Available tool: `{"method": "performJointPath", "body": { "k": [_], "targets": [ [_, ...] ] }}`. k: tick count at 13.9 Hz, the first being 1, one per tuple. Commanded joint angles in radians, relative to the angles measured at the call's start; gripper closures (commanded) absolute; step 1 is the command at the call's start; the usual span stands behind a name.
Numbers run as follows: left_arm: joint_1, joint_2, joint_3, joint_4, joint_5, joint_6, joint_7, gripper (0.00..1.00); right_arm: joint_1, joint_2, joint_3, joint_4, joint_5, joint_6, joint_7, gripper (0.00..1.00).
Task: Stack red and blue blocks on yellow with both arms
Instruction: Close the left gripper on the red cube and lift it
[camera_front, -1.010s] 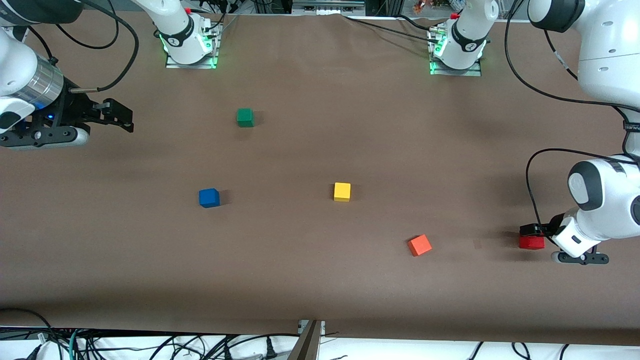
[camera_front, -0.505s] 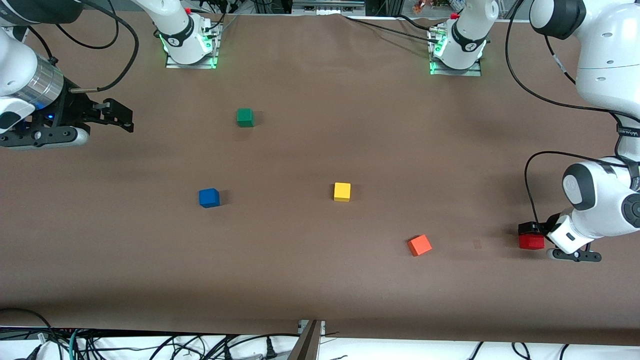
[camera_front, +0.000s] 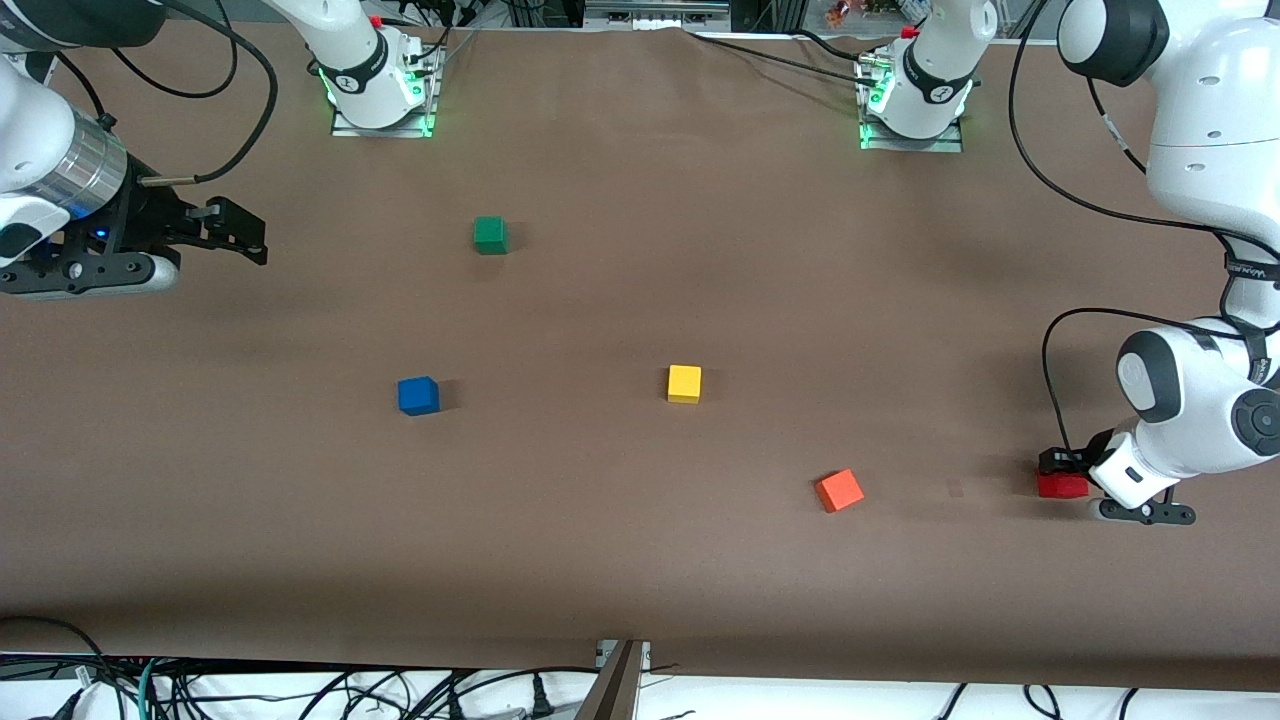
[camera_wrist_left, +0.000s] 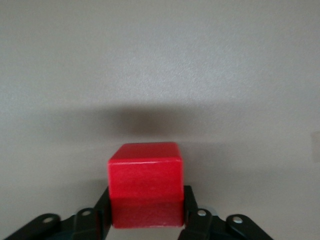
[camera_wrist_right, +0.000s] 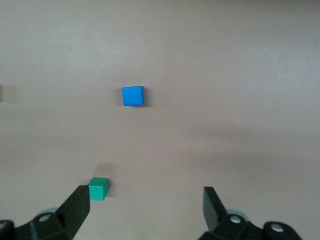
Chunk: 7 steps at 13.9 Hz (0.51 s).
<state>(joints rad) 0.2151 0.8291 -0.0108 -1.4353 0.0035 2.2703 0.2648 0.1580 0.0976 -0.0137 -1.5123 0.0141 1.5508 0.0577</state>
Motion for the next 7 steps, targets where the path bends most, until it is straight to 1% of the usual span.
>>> {"method": "performJointPath", "body": {
  "k": [1, 2, 4, 6, 7],
  "targets": [
    [-0.013, -0.039, -0.024, 0.010, -0.014, -0.008, 0.013, 1.00, -0.008, 0.008, 0.006, 0.023, -0.008, -0.014, -0.010, 0.00],
    [-0.025, -0.054, -0.040, 0.012, -0.016, -0.014, 0.010, 1.00, -0.008, 0.008, 0.006, 0.024, -0.008, -0.014, -0.010, 0.00],
    [-0.063, -0.088, -0.064, 0.041, -0.017, -0.070, -0.053, 1.00, -0.008, 0.008, 0.006, 0.024, -0.008, -0.012, -0.010, 0.00],
    [-0.115, -0.117, -0.099, 0.076, -0.017, -0.159, -0.172, 1.00, -0.008, 0.008, 0.006, 0.024, -0.008, -0.012, -0.010, 0.00],
    [-0.149, -0.130, -0.116, 0.079, -0.017, -0.182, -0.240, 1.00, -0.009, 0.008, 0.005, 0.024, -0.008, -0.012, -0.010, 0.00]
  ]
}}
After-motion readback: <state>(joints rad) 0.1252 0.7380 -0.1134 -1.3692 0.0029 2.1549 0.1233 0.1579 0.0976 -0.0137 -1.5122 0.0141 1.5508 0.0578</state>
